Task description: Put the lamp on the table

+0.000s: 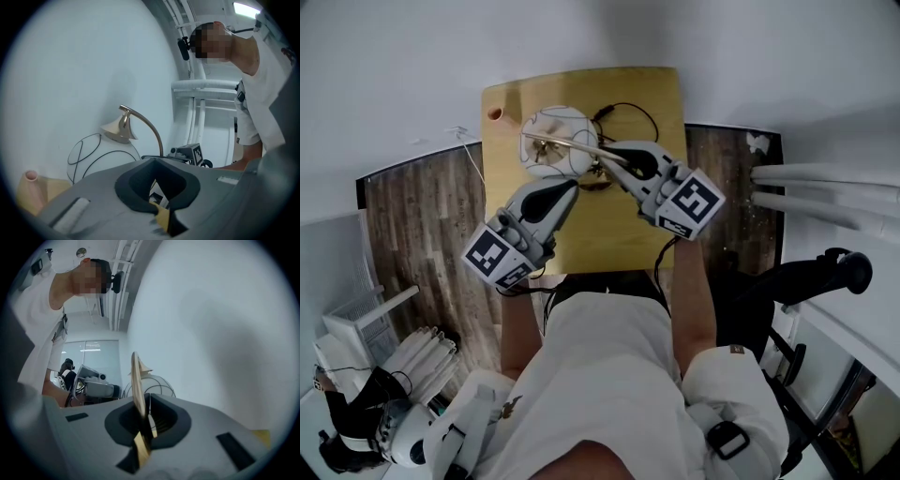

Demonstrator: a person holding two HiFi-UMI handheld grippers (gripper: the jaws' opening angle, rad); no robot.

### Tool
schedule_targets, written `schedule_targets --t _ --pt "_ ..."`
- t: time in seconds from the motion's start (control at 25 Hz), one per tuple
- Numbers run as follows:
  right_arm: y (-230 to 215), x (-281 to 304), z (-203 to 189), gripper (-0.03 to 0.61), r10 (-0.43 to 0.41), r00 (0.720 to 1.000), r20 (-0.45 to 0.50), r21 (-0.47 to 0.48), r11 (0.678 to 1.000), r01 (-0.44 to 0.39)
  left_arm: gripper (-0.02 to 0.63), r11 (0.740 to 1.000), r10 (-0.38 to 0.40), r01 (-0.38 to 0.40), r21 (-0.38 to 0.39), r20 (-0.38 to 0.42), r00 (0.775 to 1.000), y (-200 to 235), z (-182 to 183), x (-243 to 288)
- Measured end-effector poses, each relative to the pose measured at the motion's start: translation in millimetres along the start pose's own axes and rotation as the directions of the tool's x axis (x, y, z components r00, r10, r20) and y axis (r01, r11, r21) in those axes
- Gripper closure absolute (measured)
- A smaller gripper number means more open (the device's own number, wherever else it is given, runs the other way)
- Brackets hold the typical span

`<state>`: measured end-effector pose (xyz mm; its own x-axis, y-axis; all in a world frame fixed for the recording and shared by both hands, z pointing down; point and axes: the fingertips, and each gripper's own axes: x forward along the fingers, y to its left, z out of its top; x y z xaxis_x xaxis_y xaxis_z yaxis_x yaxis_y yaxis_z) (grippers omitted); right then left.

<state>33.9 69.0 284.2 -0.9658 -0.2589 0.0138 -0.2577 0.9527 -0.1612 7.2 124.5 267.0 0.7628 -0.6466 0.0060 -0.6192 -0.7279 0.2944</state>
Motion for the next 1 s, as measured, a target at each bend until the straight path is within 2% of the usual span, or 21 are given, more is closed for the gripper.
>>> schedule_targets --t 0.4,0.48,0.68,0.72,1.0 --pt "-0.5 -0.8 -2.3 0.558 -0.003 1.0 -0.003 -0.001 1.0 0.003 0.614 1.0 0.003 -0.003 -0.013 -0.006 1.0 -3.0 -4.2 2.5" --pt "-0.9 -1.9 -1.0 0.528 -0.004 1.0 0.0 -0.001 1.0 0.004 0.614 1.0 0.001 -0.001 -0.011 0.0 1.0 -4.2 -2.6 3.6" --pt "0.2 -3.9 -1.3 0.508 -0.004 1.0 -0.003 -0.007 1.0 0.004 0.614 1.0 -0.004 0.004 -0.011 0.009 1.0 -6.0 -1.0 6.9" --pt "0.5 -4.6 -1.2 0.432 -0.003 1.0 -0.002 -0.005 1.0 0.003 0.614 1.0 -0.006 0.006 -0.011 0.008 1.0 -6.8 -1.2 7.8" --pt "1.6 -10.0 0.7 0.427 -0.011 1.0 -0.002 -0.016 1.0 0.011 0.614 1.0 -0.014 0.014 -0.003 -0.002 1.0 -11.5 -1.2 10.0"
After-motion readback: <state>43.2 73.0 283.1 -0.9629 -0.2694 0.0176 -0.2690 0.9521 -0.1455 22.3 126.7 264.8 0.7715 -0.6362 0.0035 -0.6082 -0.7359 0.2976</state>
